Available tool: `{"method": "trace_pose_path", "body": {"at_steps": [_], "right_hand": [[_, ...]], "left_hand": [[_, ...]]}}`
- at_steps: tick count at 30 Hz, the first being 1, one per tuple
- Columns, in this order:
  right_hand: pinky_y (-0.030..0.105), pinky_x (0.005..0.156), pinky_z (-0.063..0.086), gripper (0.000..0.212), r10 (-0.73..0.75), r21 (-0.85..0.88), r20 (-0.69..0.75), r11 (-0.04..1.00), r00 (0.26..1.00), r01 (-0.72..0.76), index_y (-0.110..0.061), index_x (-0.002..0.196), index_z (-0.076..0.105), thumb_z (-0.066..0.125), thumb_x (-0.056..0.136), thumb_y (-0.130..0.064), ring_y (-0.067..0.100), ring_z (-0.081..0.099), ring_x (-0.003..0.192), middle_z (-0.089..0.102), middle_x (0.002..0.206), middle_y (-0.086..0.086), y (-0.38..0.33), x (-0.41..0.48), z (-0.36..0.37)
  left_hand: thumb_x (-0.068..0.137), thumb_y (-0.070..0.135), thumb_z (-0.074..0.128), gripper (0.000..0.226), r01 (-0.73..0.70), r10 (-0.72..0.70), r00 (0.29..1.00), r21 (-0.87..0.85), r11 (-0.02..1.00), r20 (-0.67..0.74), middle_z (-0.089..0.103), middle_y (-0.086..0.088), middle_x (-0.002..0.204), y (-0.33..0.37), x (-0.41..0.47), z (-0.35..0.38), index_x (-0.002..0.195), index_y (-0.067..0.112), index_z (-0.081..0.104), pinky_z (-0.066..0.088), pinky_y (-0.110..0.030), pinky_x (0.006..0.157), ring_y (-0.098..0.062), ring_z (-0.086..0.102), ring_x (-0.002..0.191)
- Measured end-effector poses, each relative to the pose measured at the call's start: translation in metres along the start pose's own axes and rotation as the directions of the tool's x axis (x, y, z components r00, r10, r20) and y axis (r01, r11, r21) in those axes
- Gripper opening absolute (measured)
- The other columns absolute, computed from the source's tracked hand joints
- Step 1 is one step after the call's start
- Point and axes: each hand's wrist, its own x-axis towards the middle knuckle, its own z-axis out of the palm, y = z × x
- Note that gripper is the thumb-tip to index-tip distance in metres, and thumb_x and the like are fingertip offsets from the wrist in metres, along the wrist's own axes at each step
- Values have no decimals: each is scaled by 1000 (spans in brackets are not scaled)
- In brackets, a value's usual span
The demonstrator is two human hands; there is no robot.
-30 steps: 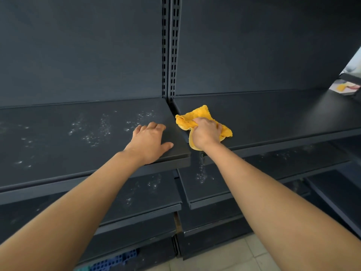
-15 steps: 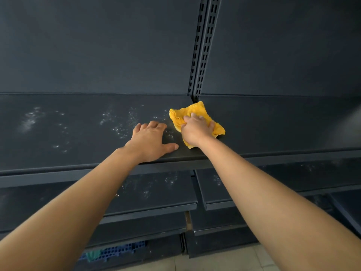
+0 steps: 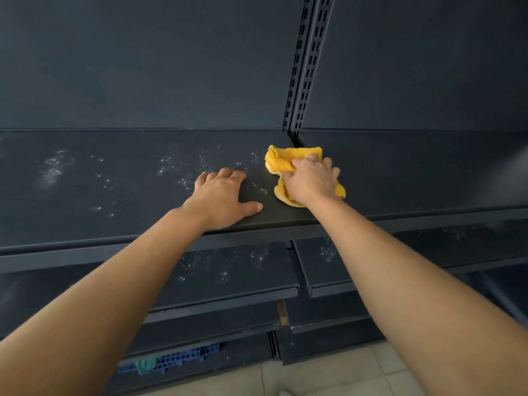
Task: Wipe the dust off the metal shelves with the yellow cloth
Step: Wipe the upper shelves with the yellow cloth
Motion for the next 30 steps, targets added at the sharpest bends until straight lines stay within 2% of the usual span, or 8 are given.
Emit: {"method": "trace_pose_path", "body": {"at_steps": [3, 5, 9, 12, 17, 21, 25, 30], "right_hand": [[46, 100, 28, 45, 49, 38, 60, 998, 997, -52, -12, 120, 61, 42, 93, -42, 35, 34, 124, 40, 137, 10, -14, -2, -3], [46, 101, 28, 45, 3, 47, 92, 999, 996, -7, -11, 122, 60, 46, 92, -42, 35, 33, 125, 38, 139, 10, -28, -8, -2], [45, 100, 30, 36, -58, 80, 62, 995, 996, 53, -12, 117, 62, 51, 91, -33, 34, 36, 122, 41, 135, 11, -42, -25, -1], [44, 100, 31, 32, -63, 76, 52, 995, 997, 59, -13, 116, 63, 50, 92, -30, 34, 39, 120, 43, 132, 11, -35, -31, -3], [44, 100, 32, 33, 31, 39, 41, 999, 999, -32, -12, 119, 61, 46, 94, -27, 34, 40, 118, 44, 131, 12, -14, -32, -9], [44, 103, 27, 34, 33, 15, 21, 999, 999, -33, -17, 119, 60, 41, 94, -30, 33, 34, 124, 42, 135, 10, -10, -31, -4], [50, 116, 7, 45, -19, -20, 131, 1000, 991, 22, -16, 137, 43, 31, 97, -32, 30, 17, 142, 26, 152, 6, -13, -14, 4], [49, 119, 2, 53, -32, 6, 235, 999, 971, 32, -13, 149, 23, 31, 99, -32, 30, 2, 147, 8, 159, 9, -24, 24, 10]], "left_hand": [[85, 57, 51, 75, -6, 6, 1000, -14, 1000, -3, 30, -5, 149, -7, -6, -1, 145, 19, 26, 10, -39, 116, -26, 24, 139], [85, 57, 50, 75, -17, 17, 1000, -12, 1000, -7, 30, -5, 149, -9, -7, -1, 145, 19, 26, 11, -38, 116, -26, 24, 139], [84, 58, 51, 72, -48, 48, 999, 2, 999, -9, 35, -6, 146, -7, -6, -2, 143, 21, 30, 14, -41, 115, -28, 29, 136], [84, 57, 53, 73, -69, 69, 998, 17, 997, 2, 33, -6, 148, -4, -8, -5, 143, 22, 29, 14, -41, 115, -28, 28, 137], [85, 55, 53, 76, -89, 89, 996, 29, 996, 15, 27, -5, 151, 1, -12, -4, 146, 20, 24, 9, -40, 116, -28, 22, 140], [86, 54, 52, 76, -74, 74, 997, 25, 997, 12, 26, -5, 151, -3, -14, -5, 146, 20, 23, 8, -40, 116, -28, 22, 140], [86, 53, 53, 74, -21, 21, 1000, 4, 1000, 4, 27, -6, 151, -12, -9, -9, 145, 19, 24, 9, -40, 116, -29, 23, 140], [87, 52, 52, 72, 15, -15, 1000, 3, 1000, -12, 27, -6, 151, -21, 3, -10, 145, 19, 25, 7, -40, 117, -28, 23, 140]]}}
